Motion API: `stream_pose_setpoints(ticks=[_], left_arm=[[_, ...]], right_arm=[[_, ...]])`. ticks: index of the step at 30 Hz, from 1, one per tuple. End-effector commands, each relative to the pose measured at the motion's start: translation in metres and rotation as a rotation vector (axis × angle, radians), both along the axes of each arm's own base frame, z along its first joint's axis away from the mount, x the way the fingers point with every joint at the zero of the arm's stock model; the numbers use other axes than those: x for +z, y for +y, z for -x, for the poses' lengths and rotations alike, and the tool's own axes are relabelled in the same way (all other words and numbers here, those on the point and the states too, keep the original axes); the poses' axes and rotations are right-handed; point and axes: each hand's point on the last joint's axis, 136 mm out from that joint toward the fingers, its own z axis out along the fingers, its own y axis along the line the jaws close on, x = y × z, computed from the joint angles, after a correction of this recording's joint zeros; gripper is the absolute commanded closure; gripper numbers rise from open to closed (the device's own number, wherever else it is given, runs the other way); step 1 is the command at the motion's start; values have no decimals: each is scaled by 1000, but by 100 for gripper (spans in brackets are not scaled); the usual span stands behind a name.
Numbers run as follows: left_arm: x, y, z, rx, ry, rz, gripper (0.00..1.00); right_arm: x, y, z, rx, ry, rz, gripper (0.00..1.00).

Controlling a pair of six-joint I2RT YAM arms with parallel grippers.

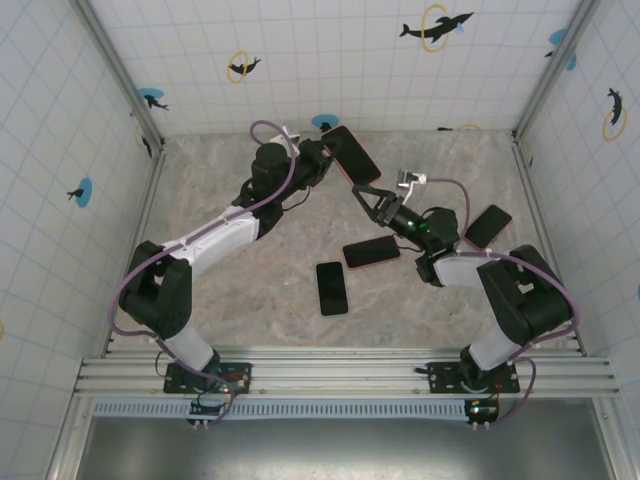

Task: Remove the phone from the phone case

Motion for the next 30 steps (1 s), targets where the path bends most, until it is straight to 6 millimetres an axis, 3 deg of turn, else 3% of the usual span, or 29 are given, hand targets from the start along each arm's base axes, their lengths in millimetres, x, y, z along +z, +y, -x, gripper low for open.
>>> stream_pose_setpoints(ticks=[1,10,13,18,21,26,30], left_arm=[[53,-4,21,-73,-91,103,94],[70,-12,38,-171,-108,144,96],[72,-13,42,-193,-119,136,96],[70,-14,44,-195,-142,82,96],[68,-12,40,-194,-163,52,96],[67,-9,37,-220,-250,-24,95],[80,-11,47,-298,-398,-66,94]], right_arm=[[3,-2,-11,-39,-66,57,87],[-36,-8,-21,-82,-79,264,90],[-38,-11,-25,-104,-83,298,91],[-25,-15,-23,-102,-117,274,90],[-19,-15,-18,-86,-162,291,85],[-11,-24,-5,-57,-246,341,67],[-19,-32,7,-14,-306,442,59]])
